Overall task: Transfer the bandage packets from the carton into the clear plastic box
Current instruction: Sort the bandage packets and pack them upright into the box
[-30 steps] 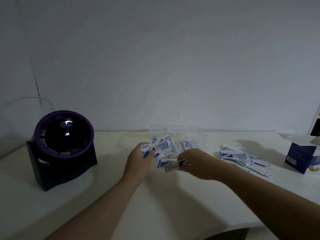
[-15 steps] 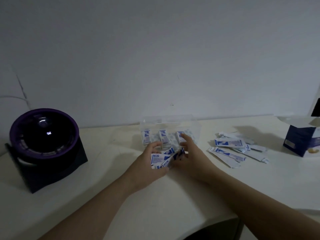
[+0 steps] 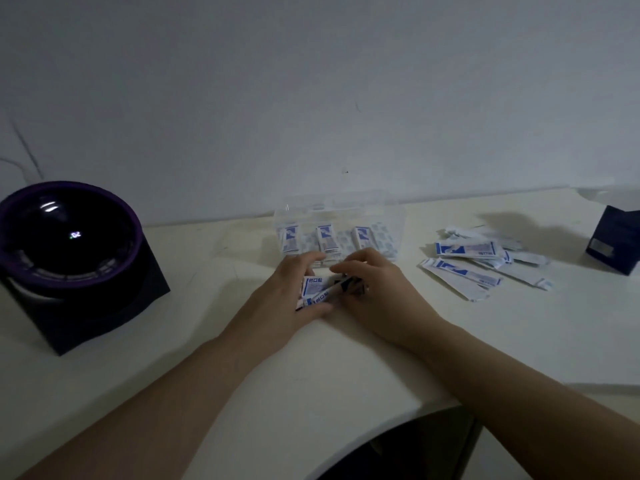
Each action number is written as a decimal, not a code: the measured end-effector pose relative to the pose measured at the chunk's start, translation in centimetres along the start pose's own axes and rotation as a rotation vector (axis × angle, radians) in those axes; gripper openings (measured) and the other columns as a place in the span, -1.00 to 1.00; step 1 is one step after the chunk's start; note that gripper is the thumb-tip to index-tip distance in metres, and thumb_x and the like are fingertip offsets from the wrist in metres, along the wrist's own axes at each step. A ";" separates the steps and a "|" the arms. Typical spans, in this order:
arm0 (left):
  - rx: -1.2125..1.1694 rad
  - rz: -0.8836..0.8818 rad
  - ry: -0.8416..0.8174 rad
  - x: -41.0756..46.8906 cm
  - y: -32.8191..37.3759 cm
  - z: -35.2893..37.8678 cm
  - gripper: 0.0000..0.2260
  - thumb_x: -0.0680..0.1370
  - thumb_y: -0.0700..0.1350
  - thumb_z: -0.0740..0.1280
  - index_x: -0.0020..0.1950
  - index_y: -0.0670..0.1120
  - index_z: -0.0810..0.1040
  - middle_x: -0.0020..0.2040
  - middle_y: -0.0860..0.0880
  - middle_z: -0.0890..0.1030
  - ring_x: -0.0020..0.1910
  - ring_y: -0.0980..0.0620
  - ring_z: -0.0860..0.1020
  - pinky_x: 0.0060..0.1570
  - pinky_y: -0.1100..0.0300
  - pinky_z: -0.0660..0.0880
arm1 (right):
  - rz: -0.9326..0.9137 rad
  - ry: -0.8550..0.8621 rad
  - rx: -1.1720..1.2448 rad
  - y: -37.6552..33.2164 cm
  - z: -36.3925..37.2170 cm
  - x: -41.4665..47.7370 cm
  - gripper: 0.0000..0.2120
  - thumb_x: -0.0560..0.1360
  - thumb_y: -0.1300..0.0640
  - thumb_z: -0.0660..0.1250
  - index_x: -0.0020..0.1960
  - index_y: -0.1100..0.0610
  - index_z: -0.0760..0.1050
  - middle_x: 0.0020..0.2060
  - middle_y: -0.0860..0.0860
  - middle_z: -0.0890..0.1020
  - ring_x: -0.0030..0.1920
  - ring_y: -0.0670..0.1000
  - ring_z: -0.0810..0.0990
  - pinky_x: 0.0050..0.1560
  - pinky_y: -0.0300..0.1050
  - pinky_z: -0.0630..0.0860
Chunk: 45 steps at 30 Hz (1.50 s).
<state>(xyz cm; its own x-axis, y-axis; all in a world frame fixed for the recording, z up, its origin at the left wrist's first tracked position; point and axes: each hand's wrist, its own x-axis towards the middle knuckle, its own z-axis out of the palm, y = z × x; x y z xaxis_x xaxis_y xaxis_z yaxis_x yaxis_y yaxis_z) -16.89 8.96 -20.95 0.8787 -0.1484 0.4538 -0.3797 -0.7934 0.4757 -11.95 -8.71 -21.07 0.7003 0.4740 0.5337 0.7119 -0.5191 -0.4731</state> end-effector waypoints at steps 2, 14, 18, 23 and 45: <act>0.018 -0.003 -0.018 -0.2 0.0 0.2 -0.52 0.45 -0.02 0.43 0.32 0.07 0.34 0.18 0.10 0.37 0.11 0.18 0.43 0.09 0.22 0.41 | 0.039 0.036 0.038 0.0 -0.1 -0.2 -0.57 0.41 0.24 0.40 0.26 0.04 0.49 0.15 -0.03 0.48 -0.03 -0.10 0.54 0.03 -0.43 0.41; 0.164 0.042 -0.081 -0.6 1.3 -0.1 -0.71 0.54 0.05 0.29 0.04 0.01 0.19 -0.04 0.11 0.30 -0.26 0.15 0.38 -0.28 0.35 0.34 | 0.042 -0.011 0.041 -0.2 -0.5 -0.8 -0.58 0.46 0.15 0.37 0.31 0.07 0.46 0.18 -0.05 0.48 0.02 -0.16 0.50 0.01 -0.54 0.31; 0.167 0.060 -0.095 -0.6 1.3 0.1 -0.51 0.52 0.01 0.34 0.32 -0.07 0.19 0.09 0.11 0.26 -0.20 0.21 0.34 -0.15 0.54 0.26 | 0.021 -0.146 0.076 -0.7 -0.2 -0.9 -0.40 0.43 0.26 0.26 0.44 0.03 0.25 0.28 -0.01 0.40 0.20 -0.06 0.45 0.11 -0.34 0.32; 0.027 -0.014 -0.153 -0.4 0.9 -0.6 -0.36 0.36 0.14 0.47 0.24 0.32 0.10 0.02 0.23 0.29 -0.21 0.23 0.43 -0.22 0.44 0.36 | -0.024 -0.176 0.013 -0.3 -0.1 -0.7 -0.58 0.45 0.31 0.24 0.28 0.07 0.48 0.07 0.00 0.53 0.09 -0.04 0.50 -0.03 -0.51 0.29; 0.023 -0.309 -0.354 0.8 0.2 -4.5 -0.75 0.35 -0.16 0.53 -0.01 0.00 0.61 -0.20 0.10 0.62 -0.35 0.30 0.52 -0.26 0.39 0.45 | -0.113 -0.192 -0.145 -0.7 0.9 -0.7 -0.60 0.60 0.19 0.09 0.44 0.08 0.28 0.18 0.00 0.47 0.24 0.00 0.31 0.24 -0.16 0.31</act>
<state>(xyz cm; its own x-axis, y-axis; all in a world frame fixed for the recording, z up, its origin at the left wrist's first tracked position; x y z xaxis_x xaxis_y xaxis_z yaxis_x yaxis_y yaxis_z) -17.60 11.39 -17.12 0.9957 -0.0923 0.0067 -0.0818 -0.8446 0.5292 -12.88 -8.04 -21.80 0.6241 0.6535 0.4283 0.7806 -0.5451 -0.3058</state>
